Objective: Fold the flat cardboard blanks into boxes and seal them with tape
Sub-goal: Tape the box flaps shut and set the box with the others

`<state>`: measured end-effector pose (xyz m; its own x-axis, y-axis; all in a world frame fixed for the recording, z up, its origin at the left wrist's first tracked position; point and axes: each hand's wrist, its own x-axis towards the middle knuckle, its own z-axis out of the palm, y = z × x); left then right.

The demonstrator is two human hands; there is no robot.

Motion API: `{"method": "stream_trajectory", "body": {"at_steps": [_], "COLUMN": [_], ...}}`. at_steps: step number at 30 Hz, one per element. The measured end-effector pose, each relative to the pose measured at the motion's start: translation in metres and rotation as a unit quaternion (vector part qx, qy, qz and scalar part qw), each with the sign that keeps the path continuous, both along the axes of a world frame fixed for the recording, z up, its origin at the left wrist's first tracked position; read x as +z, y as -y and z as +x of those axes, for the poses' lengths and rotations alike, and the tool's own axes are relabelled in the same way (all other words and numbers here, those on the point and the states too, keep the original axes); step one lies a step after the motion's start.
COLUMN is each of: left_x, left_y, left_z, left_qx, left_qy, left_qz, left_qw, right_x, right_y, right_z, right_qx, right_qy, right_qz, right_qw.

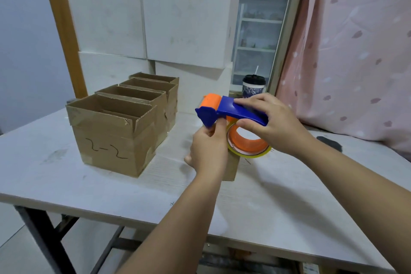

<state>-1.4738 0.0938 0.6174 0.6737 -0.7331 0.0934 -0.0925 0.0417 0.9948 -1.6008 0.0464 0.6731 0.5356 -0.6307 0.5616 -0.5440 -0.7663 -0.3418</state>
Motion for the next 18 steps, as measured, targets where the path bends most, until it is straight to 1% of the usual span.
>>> {"method": "stream_trajectory", "body": {"at_steps": [4,9,12,15,18], "left_x": [0.004,-0.001,-0.001,0.003,0.004], "left_y": [0.003,0.005,0.006,0.008,0.009], "left_z": [0.004,0.004,0.005,0.004,0.007], "left_qx": [0.054,0.081,0.078,0.076,0.074], "left_qy": [-0.071,-0.14,-0.162,-0.163,-0.19], "left_qz": [-0.019,-0.061,-0.071,-0.055,-0.038], "left_qw": [0.996,0.985,0.981,0.982,0.978], "right_x": [0.004,0.007,0.004,0.0,-0.007], "right_y": [0.003,0.005,0.005,0.006,0.006], "right_z": [0.003,0.008,0.01,0.011,0.01], "right_qx": [0.04,0.037,0.037,0.034,0.027], "right_qy": [-0.037,-0.063,-0.056,-0.044,-0.008], "right_qz": [0.0,-0.009,-0.014,-0.022,-0.016], "right_qw": [0.999,0.997,0.998,0.998,0.999]}}
